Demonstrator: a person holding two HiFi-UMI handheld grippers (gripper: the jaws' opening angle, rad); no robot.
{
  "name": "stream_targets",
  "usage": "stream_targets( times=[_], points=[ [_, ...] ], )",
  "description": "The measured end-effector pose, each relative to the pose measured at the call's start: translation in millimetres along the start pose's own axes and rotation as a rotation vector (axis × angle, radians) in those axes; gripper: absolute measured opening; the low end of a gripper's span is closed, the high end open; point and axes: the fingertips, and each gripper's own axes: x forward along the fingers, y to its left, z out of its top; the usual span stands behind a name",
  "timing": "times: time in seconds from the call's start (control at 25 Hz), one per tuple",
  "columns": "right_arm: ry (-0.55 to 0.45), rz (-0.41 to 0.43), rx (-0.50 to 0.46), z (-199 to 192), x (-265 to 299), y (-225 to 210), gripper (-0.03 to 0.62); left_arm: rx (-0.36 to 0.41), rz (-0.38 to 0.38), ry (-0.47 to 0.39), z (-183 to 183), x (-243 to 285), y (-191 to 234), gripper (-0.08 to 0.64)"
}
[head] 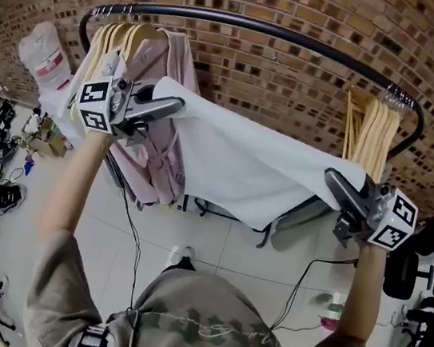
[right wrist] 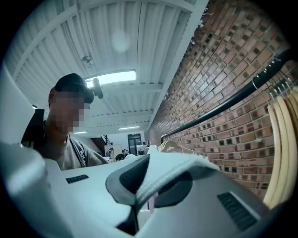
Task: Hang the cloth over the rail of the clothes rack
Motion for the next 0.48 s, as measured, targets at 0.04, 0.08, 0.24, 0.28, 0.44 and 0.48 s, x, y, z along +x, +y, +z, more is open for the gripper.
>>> stream_targets(
  times=[0.04, 0.08, 0.24, 0.28, 0.44, 0.48],
  points=[
    [-0.001, -0.001, -0.009, 1.8, 2.3, 1.5, 0.018, -0.003, -0.016, -0.005, 0.7, -1.2, 4.1, 0.017],
    [-0.001, 0.001, -0.027, 3.9, 5.3, 2.9, 0.018, -0.005, -0.03, -0.012, 2.4, -3.0, 8.4, 0.017],
    [-0.035, 0.015, -0.033, 19.7, 18.5, -2.8, 0.018, -0.025, -0.057, -0.045, 16.1, -8.6, 29.7, 0.017],
    [-0.054, 0.02, -0.009, 24.2, 20.7, -6.2, 0.018, -0.032, -0.058, -0.058, 20.0, -8.7, 34.3, 0.017],
    [-0.095, 0.028, 0.061, 38.8, 26.2, -16.9, 0.018, -0.019, -0.063, -0.084, 32.3, -9.9, 42.1, 0.017],
    [-0.096, 0.025, 0.061, 41.3, 28.2, -18.2, 0.018, -0.015, -0.068, -0.087, 35.9, -11.0, 43.8, 0.017]
  ],
)
